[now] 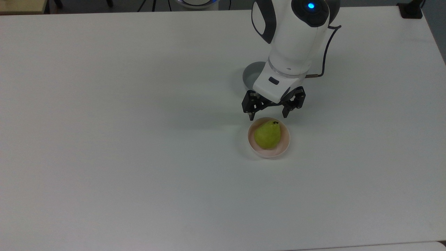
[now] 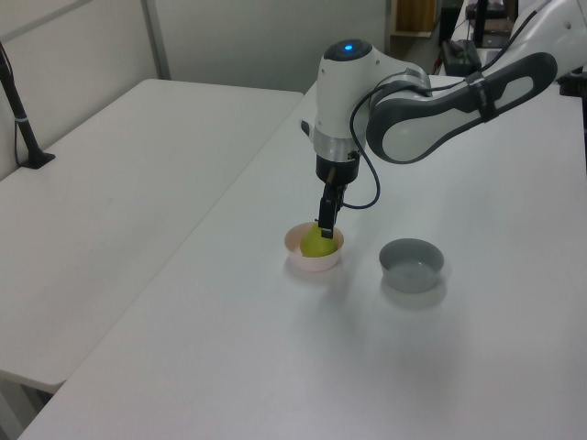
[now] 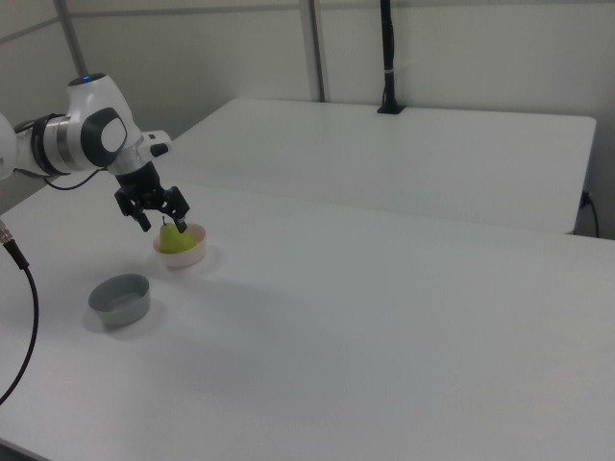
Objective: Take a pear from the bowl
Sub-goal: 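Lower the gripper around the pear and close on it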
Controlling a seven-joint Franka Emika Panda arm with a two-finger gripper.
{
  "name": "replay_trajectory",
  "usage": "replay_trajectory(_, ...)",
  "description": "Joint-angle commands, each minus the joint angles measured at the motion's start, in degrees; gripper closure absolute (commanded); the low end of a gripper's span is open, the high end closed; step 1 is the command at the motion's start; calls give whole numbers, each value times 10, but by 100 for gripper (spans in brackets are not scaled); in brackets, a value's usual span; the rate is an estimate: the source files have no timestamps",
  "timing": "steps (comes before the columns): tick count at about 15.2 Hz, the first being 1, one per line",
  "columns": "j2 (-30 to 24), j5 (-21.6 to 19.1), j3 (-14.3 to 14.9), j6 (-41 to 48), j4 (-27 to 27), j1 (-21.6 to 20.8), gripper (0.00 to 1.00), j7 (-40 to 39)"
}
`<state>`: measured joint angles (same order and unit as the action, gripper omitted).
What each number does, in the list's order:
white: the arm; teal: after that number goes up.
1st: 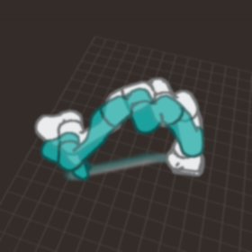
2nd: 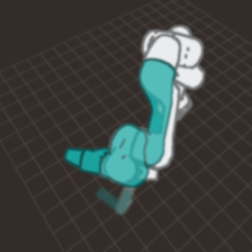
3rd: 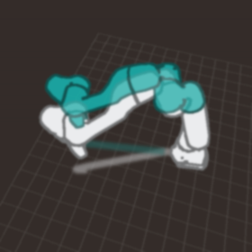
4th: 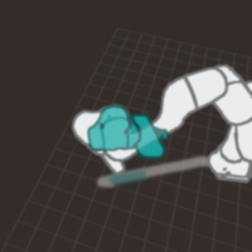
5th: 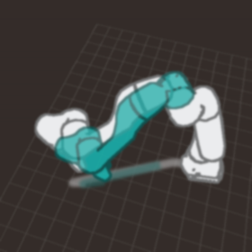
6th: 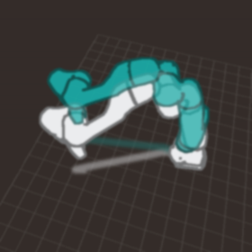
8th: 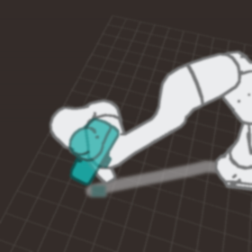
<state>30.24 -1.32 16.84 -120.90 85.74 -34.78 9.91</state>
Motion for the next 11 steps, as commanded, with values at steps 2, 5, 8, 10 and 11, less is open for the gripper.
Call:
replay_trajectory(2, 27, -6, 11, -39, -7, -10, 0, 4)
replay_trajectory(5, 46, -4, 9, -57, -7, -10, 0, 5)
replay_trajectory(8, 54, 0, 9, -71, -6, -10, 7, 13)
replay_trajectory(10, 54, 6, 9, -73, -5, -9, 19, 13)
replay_trajectory(11, 56, 10, 9, -74, -4, -9, 29, 13)
